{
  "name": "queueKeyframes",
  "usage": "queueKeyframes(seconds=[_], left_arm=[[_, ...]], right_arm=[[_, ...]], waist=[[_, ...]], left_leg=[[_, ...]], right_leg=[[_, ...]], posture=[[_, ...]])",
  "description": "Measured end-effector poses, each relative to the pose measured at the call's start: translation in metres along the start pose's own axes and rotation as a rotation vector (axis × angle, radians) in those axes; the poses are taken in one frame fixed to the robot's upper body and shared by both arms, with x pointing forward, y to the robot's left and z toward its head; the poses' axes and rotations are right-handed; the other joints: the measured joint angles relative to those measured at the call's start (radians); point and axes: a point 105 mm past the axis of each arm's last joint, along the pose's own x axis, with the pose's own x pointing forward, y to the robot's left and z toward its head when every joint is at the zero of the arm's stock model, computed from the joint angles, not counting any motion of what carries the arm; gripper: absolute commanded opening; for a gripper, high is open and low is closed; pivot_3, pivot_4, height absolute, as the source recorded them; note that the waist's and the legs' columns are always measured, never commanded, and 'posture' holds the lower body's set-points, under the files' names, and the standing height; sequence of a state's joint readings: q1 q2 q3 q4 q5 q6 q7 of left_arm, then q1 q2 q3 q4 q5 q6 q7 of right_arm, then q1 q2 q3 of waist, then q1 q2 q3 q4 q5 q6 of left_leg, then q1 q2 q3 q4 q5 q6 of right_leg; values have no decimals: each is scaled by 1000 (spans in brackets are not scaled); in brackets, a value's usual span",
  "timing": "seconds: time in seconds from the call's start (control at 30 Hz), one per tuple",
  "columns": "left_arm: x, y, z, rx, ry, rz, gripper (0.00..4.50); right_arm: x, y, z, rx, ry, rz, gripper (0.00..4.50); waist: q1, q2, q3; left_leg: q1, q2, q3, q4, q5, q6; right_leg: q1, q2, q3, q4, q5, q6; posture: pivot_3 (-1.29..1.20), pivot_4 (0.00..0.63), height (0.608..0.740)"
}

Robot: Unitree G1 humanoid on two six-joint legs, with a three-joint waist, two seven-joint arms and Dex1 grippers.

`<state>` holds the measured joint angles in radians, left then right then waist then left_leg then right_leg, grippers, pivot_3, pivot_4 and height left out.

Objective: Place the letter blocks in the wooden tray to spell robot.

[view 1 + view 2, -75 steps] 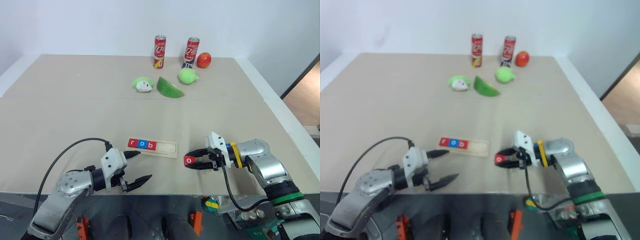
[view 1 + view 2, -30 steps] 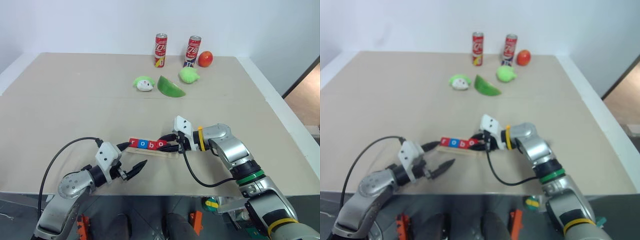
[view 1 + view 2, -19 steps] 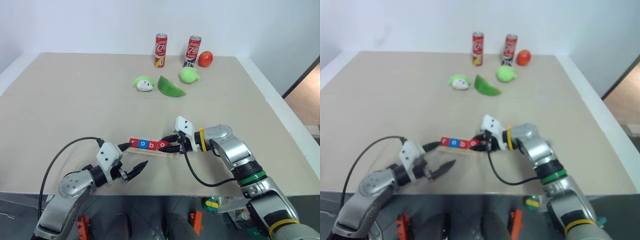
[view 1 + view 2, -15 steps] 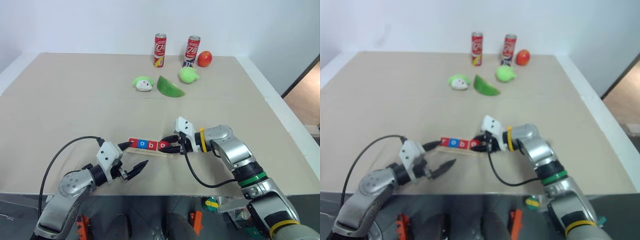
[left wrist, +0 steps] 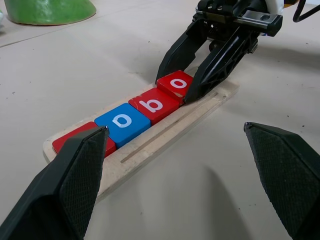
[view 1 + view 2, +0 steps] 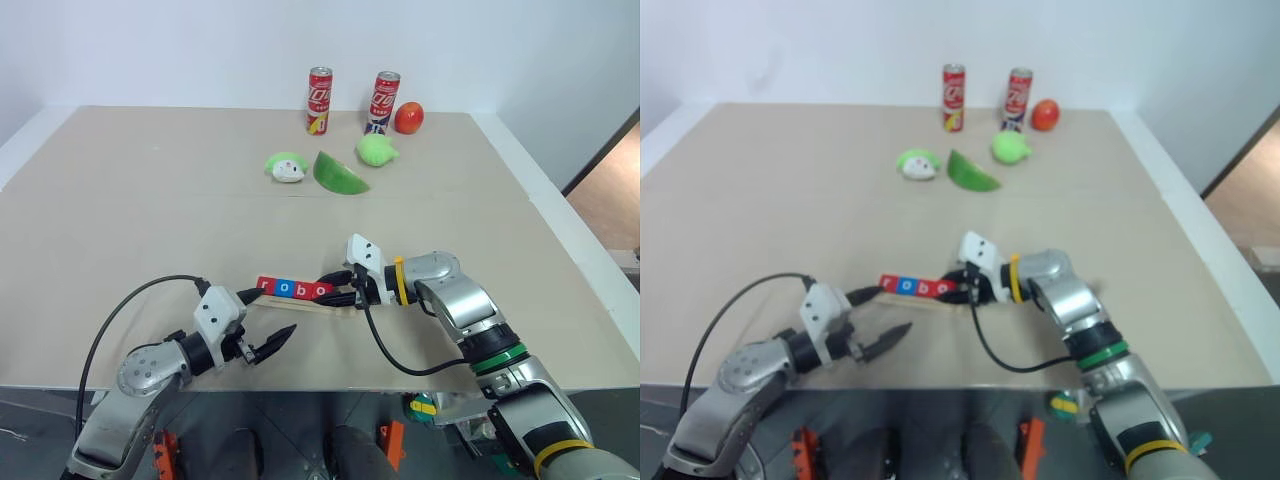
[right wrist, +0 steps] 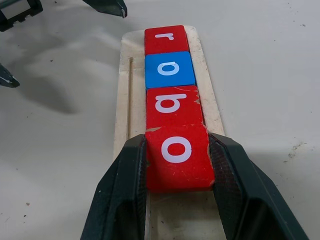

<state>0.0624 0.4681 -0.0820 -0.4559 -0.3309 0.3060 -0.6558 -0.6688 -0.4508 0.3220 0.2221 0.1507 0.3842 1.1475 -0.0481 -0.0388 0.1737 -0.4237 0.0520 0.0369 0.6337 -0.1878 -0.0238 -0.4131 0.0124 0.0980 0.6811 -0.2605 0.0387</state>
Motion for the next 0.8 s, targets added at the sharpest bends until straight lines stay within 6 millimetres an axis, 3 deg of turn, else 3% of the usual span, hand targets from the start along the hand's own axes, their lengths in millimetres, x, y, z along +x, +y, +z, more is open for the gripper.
queueKeyframes(seconds=[0.03, 0.07, 0.2, 0.23, 0.33, 0.43, 0.57, 0.63, 0.73, 0.8], left_arm=[[0, 0, 0, 0, 0, 0, 4500], [0, 0, 0, 0, 1, 1, 4500], [0, 0, 0, 0, 2, 2, 4500], [0, 0, -1, 0, 4, 2, 4500], [-1, 0, -1, 6, 9, 1, 4500], [-3, -1, -1, 26, 26, -22, 4500], [-5, -11, 4, 54, 28, -111, 4500], [-5, -23, 9, 56, 26, -200, 4500], [-8, -30, 9, 64, 48, -289, 4500], [-9, -32, 11, 81, 56, -339, 4500]], right_arm=[[0, 0, 0, 0, 0, 0, 1212], [0, 0, 0, 0, 0, 0, 2260], [0, 0, 1, 0, -3, 2, 3569], [0, 0, 0, 8, 1, -2, 4320], [-2, -2, 1, 31, -7, -14, 4466], [-13, -9, 14, 72, -70, -74, 4466], [-40, -28, 33, 152, -189, -235, 4466], [-64, -41, 36, 211, -269, -388, 4466], [-97, -50, 20, 266, -308, -637, 4466], [-117, -47, -3, 307, -284, -854, 4466]], waist=[[0, 0, 0], [0, 0, 0], [0, 0, 0], [0, 0, 0], [0, 0, 0], [0, 0, 0], [0, 0, 0], [1, 0, 0], [4, 0, 0], [2, 0, 0]], left_leg=[[0, 0, 0, 0, 0, 0], [0, 0, 0, 0, 0, 0], [0, 0, 0, 0, 0, 0], [0, 0, 0, 0, 0, 0], [0, 0, 0, 0, 0, 0], [-1, 0, 0, 0, 0, 0], [-1, 0, 0, 0, 0, 0], [-1, 0, -1, 0, 0, 0], [-2, -1, -2, -1, 0, 0], [-2, -1, -1, -2, 0, 0]], right_leg=[[0, 0, 0, 0, 0, 0], [0, 0, 0, 0, 0, 0], [0, 0, 0, 0, 0, 0], [0, 0, 0, 0, 0, 0], [0, 0, 0, 0, 0, 0], [-1, 0, 0, 0, 0, 0], [-1, 0, 0, 0, 0, 0], [0, -1, 0, 0, -1, 1], [0, -1, -1, 0, -2, 1], [-2, -1, 0, 0, -2, 1]], posture=[[0, 150, 740], [0, 150, 740], [0, 150, 740], [0, 150, 740], [0, 150, 740], [0, 150, 740], [0, 150, 740], [0, 150, 740], [0, 150, 740], [0, 150, 740]])
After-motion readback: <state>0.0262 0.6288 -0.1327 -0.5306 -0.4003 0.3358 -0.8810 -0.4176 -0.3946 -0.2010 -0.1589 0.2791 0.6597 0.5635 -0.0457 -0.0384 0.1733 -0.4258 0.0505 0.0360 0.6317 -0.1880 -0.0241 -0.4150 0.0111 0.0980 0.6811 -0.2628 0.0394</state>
